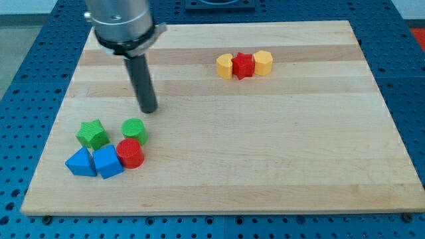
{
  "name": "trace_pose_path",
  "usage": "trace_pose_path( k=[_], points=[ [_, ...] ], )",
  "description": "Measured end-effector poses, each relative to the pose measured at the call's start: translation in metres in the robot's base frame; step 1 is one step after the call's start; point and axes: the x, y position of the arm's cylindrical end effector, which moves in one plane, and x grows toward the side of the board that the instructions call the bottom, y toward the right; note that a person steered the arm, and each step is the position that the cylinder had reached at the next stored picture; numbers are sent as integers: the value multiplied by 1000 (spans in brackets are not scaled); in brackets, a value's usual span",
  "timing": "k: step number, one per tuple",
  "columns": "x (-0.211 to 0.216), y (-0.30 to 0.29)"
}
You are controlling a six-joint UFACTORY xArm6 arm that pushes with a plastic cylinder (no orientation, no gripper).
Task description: Slide the green circle to the right side of the green star
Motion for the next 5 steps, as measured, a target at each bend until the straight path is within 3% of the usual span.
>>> trace_pose_path(
  k=[3,5],
  points=[
    [11,-133],
    [43,-95]
  ],
)
